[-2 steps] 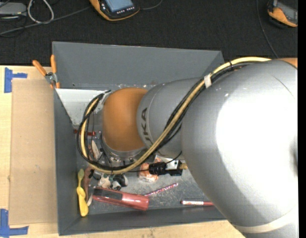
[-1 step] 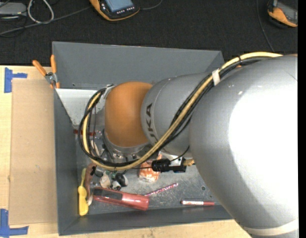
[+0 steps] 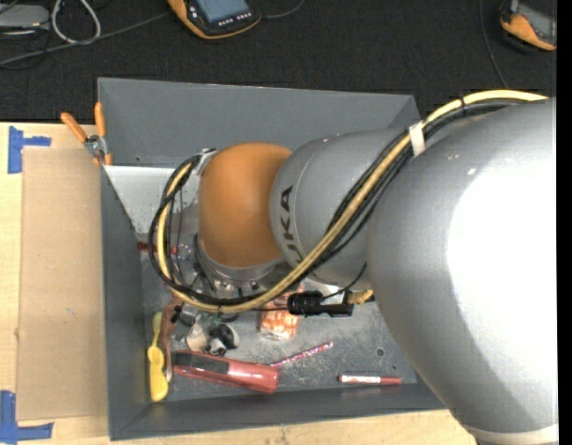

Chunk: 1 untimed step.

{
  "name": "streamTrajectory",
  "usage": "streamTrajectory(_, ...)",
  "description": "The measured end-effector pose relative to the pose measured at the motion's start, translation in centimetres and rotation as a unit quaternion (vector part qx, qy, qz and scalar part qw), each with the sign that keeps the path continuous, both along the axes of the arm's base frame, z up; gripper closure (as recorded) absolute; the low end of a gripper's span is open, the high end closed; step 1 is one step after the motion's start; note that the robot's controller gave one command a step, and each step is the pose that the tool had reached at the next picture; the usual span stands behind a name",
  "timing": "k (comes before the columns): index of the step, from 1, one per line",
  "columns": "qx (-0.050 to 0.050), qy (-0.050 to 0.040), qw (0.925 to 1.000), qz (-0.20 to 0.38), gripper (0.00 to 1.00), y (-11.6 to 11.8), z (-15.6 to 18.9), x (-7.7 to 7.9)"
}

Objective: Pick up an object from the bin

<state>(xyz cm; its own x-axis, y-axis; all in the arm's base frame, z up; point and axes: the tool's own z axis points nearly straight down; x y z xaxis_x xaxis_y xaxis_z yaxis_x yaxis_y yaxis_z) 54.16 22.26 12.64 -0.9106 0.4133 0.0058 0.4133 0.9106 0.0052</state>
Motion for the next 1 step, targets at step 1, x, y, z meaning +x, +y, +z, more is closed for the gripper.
streamTrajectory(1,0.0,0.0003,1.0,0.0,1.0,-0.04,2.14,0.01)
